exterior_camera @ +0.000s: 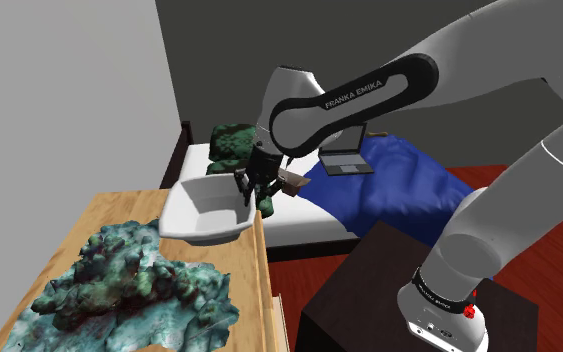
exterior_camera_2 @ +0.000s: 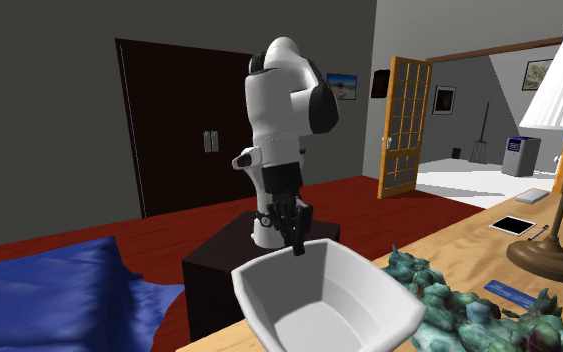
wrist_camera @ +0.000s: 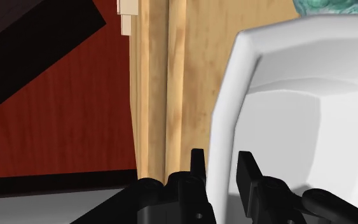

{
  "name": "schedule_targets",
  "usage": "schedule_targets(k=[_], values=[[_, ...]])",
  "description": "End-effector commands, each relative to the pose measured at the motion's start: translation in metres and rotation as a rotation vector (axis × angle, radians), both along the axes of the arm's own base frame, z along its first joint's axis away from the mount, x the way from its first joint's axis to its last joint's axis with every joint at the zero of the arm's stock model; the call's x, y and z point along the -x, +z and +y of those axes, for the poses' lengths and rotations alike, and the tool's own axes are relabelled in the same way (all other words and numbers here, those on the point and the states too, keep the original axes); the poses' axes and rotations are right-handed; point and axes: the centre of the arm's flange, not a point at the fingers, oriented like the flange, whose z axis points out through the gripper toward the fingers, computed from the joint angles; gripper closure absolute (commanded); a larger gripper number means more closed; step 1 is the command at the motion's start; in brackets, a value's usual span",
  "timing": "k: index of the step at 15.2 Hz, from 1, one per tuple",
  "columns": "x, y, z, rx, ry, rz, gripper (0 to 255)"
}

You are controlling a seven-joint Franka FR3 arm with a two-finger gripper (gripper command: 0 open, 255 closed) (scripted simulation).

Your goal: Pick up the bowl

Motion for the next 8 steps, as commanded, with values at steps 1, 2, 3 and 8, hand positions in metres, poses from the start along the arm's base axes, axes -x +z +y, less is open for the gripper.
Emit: schedule_targets(k=[1, 2, 3, 8], values=[[-0.001, 0.010, -0.001, 0.000, 0.000, 0.000, 255], [-0.001, 0.015, -0.001, 0.000, 0.000, 0.000, 255], [-0.001, 0.020, -0.001, 0.000, 0.000, 0.000, 255], [-0.001, 0.047, -0.001, 0.000, 0.000, 0.000, 255]])
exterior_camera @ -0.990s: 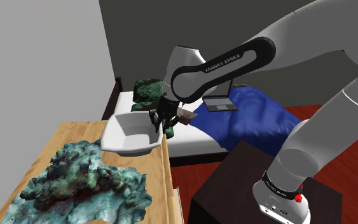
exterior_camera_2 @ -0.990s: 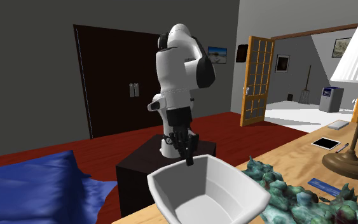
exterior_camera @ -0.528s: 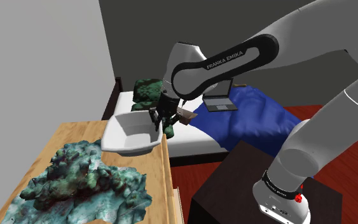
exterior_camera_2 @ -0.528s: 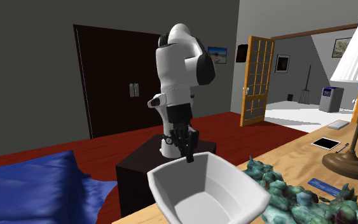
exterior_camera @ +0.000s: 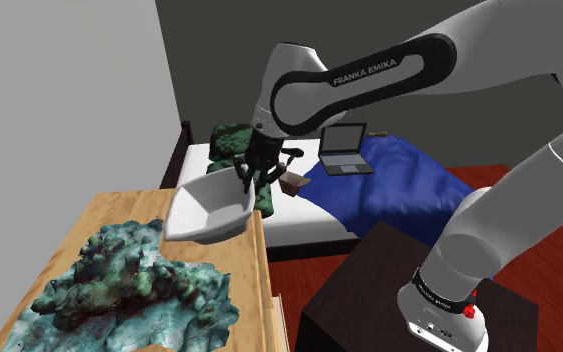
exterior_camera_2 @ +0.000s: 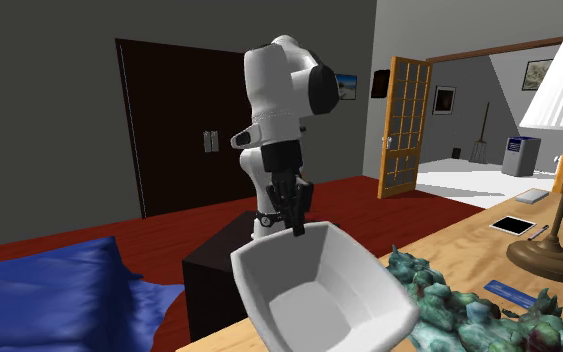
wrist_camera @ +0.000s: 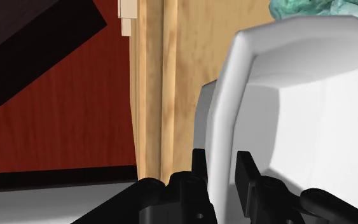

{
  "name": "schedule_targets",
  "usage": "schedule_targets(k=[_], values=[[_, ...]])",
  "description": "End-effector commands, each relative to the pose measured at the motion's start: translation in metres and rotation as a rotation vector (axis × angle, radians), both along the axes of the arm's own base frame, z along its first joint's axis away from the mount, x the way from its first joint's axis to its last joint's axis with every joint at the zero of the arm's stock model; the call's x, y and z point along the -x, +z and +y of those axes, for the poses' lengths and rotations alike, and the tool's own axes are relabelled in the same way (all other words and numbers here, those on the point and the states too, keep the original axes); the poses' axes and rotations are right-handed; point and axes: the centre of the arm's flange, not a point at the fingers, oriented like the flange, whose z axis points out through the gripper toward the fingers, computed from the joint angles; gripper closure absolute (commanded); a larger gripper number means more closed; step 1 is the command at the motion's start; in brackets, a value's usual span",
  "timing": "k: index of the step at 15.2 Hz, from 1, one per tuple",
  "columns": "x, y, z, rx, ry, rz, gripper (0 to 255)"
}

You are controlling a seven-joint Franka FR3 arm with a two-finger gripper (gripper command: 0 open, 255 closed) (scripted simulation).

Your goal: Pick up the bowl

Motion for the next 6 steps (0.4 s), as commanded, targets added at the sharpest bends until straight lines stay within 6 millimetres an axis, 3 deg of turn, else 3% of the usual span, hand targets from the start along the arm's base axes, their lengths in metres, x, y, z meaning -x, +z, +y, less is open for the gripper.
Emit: schedule_targets(k=[1, 6], values=[[0.000, 0.011, 0.000, 0.000, 0.000, -0.001, 255], [0.000, 0.027, 0.000, 0.000, 0.000, -0.001, 255]])
